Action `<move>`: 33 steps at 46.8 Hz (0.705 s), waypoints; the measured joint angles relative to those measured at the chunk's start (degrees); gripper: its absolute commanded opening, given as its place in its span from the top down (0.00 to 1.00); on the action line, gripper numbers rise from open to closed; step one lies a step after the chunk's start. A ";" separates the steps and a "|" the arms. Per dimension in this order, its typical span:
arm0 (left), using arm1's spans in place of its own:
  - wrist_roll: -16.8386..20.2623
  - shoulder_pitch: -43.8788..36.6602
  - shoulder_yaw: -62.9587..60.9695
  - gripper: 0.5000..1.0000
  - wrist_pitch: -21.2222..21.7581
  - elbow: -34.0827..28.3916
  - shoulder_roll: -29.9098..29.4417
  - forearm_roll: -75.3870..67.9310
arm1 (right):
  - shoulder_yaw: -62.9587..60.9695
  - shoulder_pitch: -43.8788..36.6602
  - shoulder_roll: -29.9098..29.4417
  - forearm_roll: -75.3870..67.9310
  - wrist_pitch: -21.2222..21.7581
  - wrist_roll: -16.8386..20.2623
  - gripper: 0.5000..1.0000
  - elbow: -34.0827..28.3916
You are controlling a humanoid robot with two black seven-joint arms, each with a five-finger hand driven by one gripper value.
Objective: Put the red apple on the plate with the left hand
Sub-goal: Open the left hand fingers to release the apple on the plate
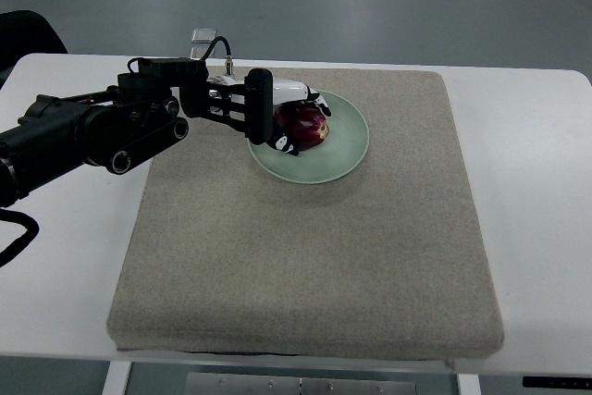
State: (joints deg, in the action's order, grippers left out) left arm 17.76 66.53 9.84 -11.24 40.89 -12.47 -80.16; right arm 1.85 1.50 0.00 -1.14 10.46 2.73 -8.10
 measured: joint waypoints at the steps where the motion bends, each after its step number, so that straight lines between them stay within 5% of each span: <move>1: 0.00 0.00 -0.02 0.15 0.00 0.00 0.00 0.00 | 0.00 0.00 0.00 0.00 0.00 0.00 0.14 0.00; 21: 0.08 0.00 0.16 0.09 0.00 -2.00 -0.06 0.44 | 0.00 0.00 0.00 0.00 0.00 0.00 0.14 0.01; 33: 0.72 0.00 0.25 0.02 2.17 -9.68 -0.11 1.13 | 0.00 -0.01 0.00 0.00 0.00 0.00 0.14 0.01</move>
State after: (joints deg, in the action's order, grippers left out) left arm 18.48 66.54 10.08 -9.07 31.21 -12.59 -79.03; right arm 1.85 1.49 0.00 -1.14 10.46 2.73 -8.09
